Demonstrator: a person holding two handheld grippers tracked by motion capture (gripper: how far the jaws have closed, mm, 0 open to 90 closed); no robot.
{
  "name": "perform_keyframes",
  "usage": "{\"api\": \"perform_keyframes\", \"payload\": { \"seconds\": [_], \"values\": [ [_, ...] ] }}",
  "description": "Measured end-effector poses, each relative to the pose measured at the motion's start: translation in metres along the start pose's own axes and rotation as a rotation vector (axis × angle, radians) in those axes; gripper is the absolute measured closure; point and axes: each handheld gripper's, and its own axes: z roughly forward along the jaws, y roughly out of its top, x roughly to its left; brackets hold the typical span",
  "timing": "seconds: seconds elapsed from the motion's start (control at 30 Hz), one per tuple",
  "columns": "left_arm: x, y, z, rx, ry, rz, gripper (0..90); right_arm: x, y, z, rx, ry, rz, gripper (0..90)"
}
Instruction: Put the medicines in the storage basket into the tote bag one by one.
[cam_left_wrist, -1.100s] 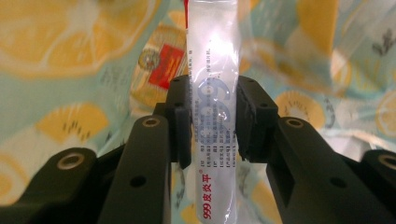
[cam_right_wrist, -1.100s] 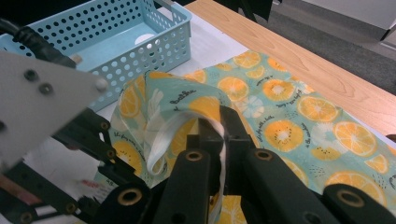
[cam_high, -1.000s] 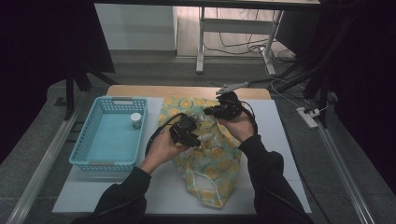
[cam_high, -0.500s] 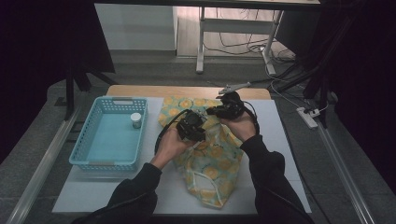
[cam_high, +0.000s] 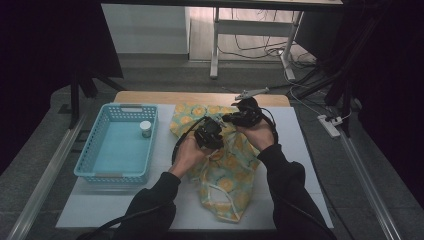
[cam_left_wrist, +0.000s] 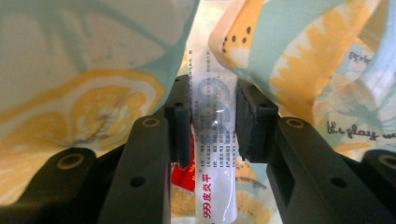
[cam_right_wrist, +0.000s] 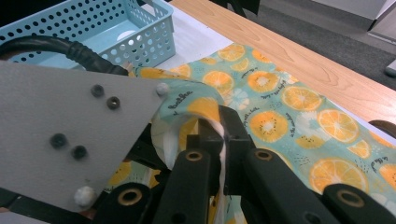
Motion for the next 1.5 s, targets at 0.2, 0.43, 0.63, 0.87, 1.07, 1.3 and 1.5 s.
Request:
{"api": "perform_keyframes", "payload": {
  "seconds": [0.2,0.43,0.63,0.87,1.07,1.3,1.5],
  "values": [
    [0.005,0.002,0.003,-0.021,0.020,0.008,69.1,0.000,0.000,0.001,0.002,-0.002,0.000,90.0],
    [0.008,0.004,0.007,-0.033,0.040,0.022,69.1,-0.001,0.000,0.001,0.003,-0.010,0.001,90.0],
    [0.011,0.003,0.010,-0.047,0.045,0.035,67.2,-0.003,-0.002,0.002,0.003,-0.017,0.009,90.0],
    [0.007,0.000,0.003,-0.043,0.029,0.046,55.2,-0.005,-0.002,0.001,-0.005,-0.023,0.015,90.0],
    [0.005,-0.005,-0.009,-0.058,-0.005,0.049,46.8,-0.004,-0.001,0.000,-0.008,-0.025,0.016,90.0],
    [0.004,-0.013,-0.023,-0.045,-0.044,0.041,37.2,-0.004,0.000,-0.001,-0.010,-0.023,0.012,90.0],
    [0.009,-0.022,-0.040,-0.089,-0.125,-0.006,27.1,-0.005,-0.001,-0.002,-0.011,-0.023,0.010,90.0]
  ]
}}
